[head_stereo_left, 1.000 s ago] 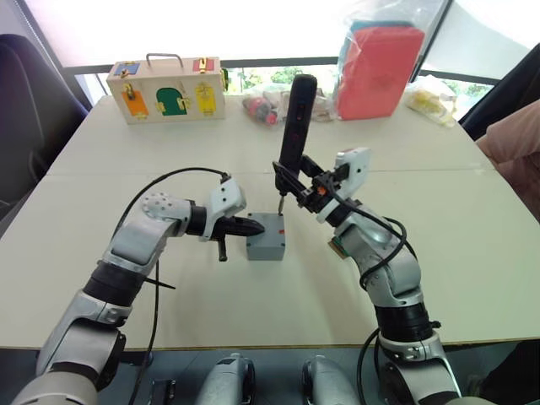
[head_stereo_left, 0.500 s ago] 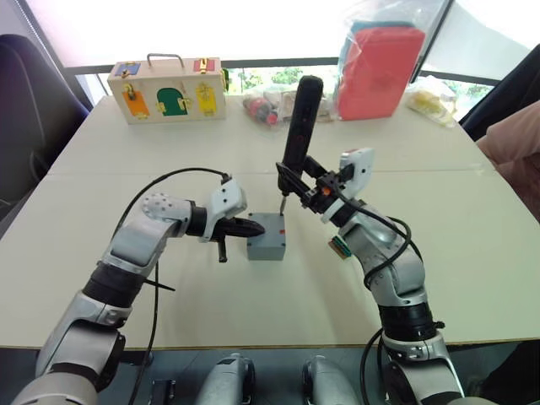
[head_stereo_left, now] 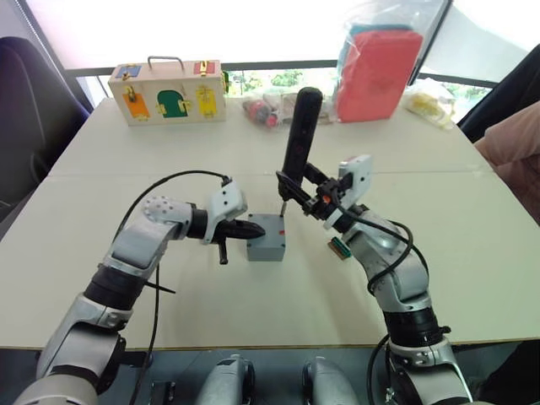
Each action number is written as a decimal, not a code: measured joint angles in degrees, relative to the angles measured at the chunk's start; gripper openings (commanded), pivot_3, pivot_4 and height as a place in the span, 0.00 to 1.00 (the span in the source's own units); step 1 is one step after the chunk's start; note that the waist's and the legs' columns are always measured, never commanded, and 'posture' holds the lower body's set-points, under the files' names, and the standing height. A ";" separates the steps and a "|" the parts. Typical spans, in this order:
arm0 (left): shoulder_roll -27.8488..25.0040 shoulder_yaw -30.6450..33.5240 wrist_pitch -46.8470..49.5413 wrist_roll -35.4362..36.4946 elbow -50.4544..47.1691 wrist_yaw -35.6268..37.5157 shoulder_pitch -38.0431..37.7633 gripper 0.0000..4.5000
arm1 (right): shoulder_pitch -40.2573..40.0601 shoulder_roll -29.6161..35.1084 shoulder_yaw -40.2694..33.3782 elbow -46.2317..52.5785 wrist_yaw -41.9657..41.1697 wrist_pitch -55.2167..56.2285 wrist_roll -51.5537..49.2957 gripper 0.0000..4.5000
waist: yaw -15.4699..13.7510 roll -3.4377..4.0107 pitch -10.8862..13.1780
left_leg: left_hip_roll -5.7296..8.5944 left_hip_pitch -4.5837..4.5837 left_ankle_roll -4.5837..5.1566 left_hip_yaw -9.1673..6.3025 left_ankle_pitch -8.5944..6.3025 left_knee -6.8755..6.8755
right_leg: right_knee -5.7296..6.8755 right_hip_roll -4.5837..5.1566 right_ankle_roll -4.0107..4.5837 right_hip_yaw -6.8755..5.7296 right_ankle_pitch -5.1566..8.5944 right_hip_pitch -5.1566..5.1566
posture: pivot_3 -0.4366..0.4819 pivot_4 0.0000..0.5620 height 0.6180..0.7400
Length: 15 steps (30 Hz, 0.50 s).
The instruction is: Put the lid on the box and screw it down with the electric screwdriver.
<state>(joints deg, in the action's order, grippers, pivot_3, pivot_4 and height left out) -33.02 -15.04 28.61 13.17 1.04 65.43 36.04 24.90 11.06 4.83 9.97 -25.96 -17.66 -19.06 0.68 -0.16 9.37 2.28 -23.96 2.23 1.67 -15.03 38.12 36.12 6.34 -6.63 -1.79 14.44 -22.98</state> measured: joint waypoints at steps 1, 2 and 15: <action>0.03 0.01 0.13 0.01 -0.24 -0.24 -0.30 0.00 | -0.30 -0.01 0.30 -0.20 0.18 0.50 0.43 0.41 | 0.00 -0.02 -0.02 | 0.00 0.13 0.02 0.00 -0.02 -0.02 | -0.02 0.00 0.00 0.00 0.01 0.13 | 0.48 0.27 1.00; 0.04 0.01 0.39 0.02 -0.48 -0.47 -0.54 0.00 | -0.48 -0.03 0.55 -0.29 0.27 0.80 0.82 0.41 | 0.00 -0.04 -0.03 | 0.00 0.32 0.05 0.00 -0.04 -0.05 | -0.05 0.00 0.01 0.00 0.02 0.31 | 0.48 0.27 1.00; 0.08 0.05 1.98 0.05 -2.11 -1.96 -2.16 0.00 | -0.60 -0.20 1.72 -1.87 0.41 1.89 3.13 0.41 | -0.04 -0.05 -0.81 | 0.00 0.65 0.09 -0.05 -0.11 -0.13 | -0.08 0.11 0.11 0.00 0.14 0.50 | 0.48 0.27 1.00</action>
<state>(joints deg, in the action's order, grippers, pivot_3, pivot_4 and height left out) -32.95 -14.99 30.59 13.21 -1.07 63.47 33.88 24.30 10.86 6.56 8.10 -25.55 -15.77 -15.93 0.63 -0.21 8.56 2.28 -23.31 2.32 1.61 -15.14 38.00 36.04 6.45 -6.52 -1.79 14.58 -22.48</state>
